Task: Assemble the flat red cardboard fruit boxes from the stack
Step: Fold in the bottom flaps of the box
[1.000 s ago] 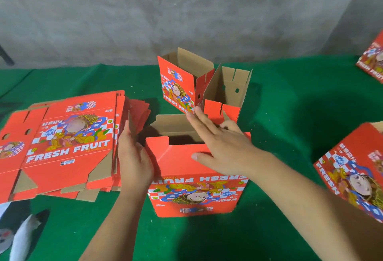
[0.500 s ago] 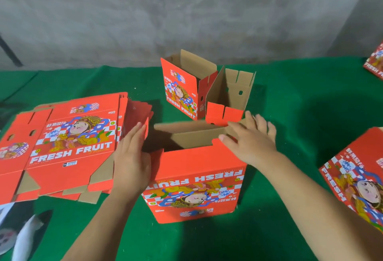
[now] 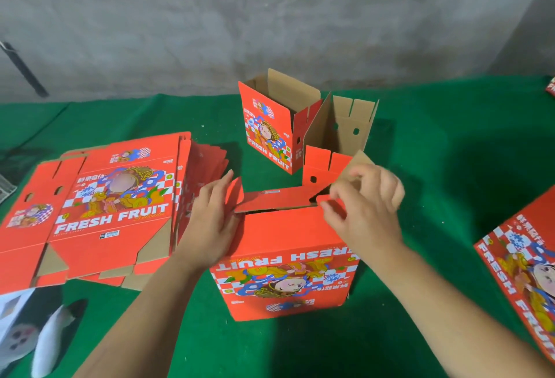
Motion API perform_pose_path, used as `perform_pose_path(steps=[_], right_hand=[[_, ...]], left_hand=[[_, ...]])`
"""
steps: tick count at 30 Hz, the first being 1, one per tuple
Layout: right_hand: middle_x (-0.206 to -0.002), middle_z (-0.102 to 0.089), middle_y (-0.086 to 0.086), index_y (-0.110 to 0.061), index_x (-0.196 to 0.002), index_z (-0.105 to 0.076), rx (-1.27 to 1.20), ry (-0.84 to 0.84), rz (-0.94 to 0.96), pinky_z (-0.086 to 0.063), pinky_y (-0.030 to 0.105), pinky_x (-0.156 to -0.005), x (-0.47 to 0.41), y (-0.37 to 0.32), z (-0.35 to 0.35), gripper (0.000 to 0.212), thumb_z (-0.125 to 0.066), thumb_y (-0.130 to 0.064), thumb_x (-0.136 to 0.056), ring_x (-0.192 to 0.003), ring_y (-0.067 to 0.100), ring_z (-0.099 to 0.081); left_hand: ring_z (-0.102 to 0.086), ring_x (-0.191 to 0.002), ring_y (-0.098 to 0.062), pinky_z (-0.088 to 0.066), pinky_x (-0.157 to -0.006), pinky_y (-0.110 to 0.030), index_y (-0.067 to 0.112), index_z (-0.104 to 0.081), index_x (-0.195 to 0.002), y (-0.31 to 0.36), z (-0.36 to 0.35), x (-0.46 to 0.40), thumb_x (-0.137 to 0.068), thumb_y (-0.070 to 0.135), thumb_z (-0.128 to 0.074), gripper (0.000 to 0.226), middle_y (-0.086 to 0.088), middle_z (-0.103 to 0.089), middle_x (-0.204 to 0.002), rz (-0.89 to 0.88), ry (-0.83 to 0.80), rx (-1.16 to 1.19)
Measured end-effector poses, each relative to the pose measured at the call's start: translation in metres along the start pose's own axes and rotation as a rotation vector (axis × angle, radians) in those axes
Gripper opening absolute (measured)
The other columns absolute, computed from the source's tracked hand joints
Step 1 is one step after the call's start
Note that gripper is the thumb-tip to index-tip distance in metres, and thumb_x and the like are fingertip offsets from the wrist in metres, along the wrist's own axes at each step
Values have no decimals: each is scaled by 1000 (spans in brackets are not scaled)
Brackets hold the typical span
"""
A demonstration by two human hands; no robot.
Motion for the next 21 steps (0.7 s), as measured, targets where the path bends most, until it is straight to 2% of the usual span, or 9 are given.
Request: perform_pose_path(steps=[2, 3, 6, 9, 12, 14, 17, 19, 21], right_hand=[[-110, -54, -4, -29, -94, -66, -43, -266, 164, -38, 52, -102, -1, -19, -7, 28, -59, -56, -90, -109, 27, -48], [-114, -56, -5, -32, -112, -68, -59, -429, 167, -40, 52, -101, 0, -24, -12, 37, -50, -59, -94, -109, 25, -48], [-157, -39, -10, -42, -163, -15, -16, -663, 45, -37, 48, -108, -6, -22, -24, 72, -41, -63, -100, -126, 29, -41], [-173, 10, -15, -53, -155, 24, -64, -748, -59, -31, 55, -113, -17, -26, -30, 92, -44, -70, -94, -139, 35, -33], [-163, 40, -13, -48, -159, 16, 3, -814, -69, -25, 53, -118, -11, -31, -36, 88, -33, -77, -91, -149, 32, -20], [-166, 37, -8, -44, -163, 3, 25, -760, -86, -23, 51, -120, -2, -31, -34, 85, -30, -77, -92, -153, 32, -16], [-174, 12, 2, -41, -160, -26, -2, -323, -72, -21, 56, -117, 3, -36, -17, 80, -51, -60, -86, -153, 36, -15], [-174, 6, 6, -40, -162, -25, -41, -72, -278, -22, 58, -113, 8, -28, -3, 90, -60, -50, -79, -152, 39, -16], [-174, 3, 6, -35, -165, -11, -126, -44, -485, -22, 61, -116, 19, -12, -1, 99, -65, -42, -82, -153, 37, -15]], left_hand=[[-34, -146, -28, -24, -125, -37, 8, -33, -159, 0, 0, -1, -104, 21, -59, 63, -17, -39, -153, 74, 72, 8], [-32, -147, -28, -21, -125, -31, 6, -34, -158, 0, -1, 0, -103, 22, -58, 62, -19, -37, -153, 100, 108, 29], [-28, -146, -24, -12, -119, -10, 3, -40, -154, 2, -2, 5, -104, 10, -54, 52, -22, -30, -152, 99, 235, 76], [-36, -136, -22, -26, -121, -28, 5, -49, -141, 2, 1, 11, -103, 2, -49, 38, -16, -37, -140, 71, 297, 99], [-49, -121, -28, -40, -108, -41, 5, -53, -127, 7, 1, 21, -101, 9, -47, 27, -10, -46, -125, -75, 221, 30], [-53, -122, -30, -43, -105, -48, 8, -61, -123, 12, -2, 24, -101, 17, -48, 27, -8, -53, -129, -142, 88, -78], [-48, -135, -22, -38, -108, -49, 30, -69, -122, 11, -4, 23, -101, 53, -30, 50, 7, -54, -147, -50, -153, -296], [-44, -139, -22, -35, -112, -48, 33, -62, -138, 5, -1, 20, -95, 67, -17, 70, 9, -49, -151, 51, -205, -335], [-40, -138, -28, -33, -115, -48, 32, -42, -156, 0, 0, 17, -89, 75, -13, 85, 0, -38, -151, 156, -190, -338]])
Point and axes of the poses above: each hand's wrist, its own x-axis away from the middle knuckle, its own z-axis out of the back of the hand, y = z × x, the point moved 3 cm from there along -x, towards the middle knuckle
